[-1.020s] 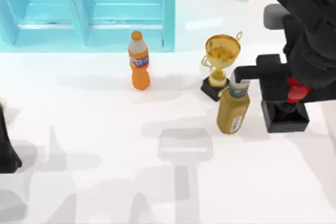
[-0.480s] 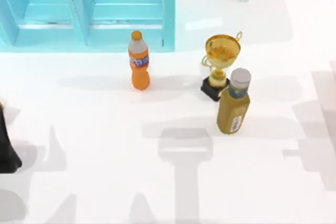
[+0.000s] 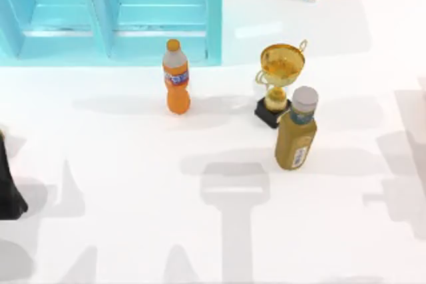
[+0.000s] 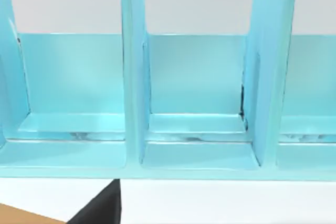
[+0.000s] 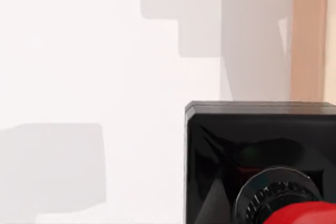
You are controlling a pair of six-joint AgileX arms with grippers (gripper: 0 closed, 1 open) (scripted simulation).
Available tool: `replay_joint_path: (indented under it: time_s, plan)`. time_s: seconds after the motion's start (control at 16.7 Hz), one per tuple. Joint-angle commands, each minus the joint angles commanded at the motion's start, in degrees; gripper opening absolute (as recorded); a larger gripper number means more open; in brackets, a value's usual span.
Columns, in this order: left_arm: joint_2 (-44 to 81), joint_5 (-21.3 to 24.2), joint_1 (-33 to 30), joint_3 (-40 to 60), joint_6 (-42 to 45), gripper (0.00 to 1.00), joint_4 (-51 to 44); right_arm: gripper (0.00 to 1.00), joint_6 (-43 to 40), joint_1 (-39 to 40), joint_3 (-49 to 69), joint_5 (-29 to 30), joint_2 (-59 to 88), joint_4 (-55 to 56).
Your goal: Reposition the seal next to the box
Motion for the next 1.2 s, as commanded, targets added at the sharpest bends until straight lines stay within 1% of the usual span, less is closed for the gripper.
replay_joint_path:
  time_s: [0.42,0.72,1.2]
  plan:
    - [0.0,0.0,0.0,0.0,0.0,1.0,0.0,0.0,-0.6,-0.5,-12.3,-0.2,0.8,13.5]
    - [0.0,0.0,0.0,0.0,0.0,1.0,0.0,0.0,-0.6,-0.6,-13.2,-0.4,1.1,14.5]
    - [0.0,0.0,0.0,0.0,0.0,1.0,0.0,0.6,-0.6,-0.6,-13.2,-0.4,1.1,14.5]
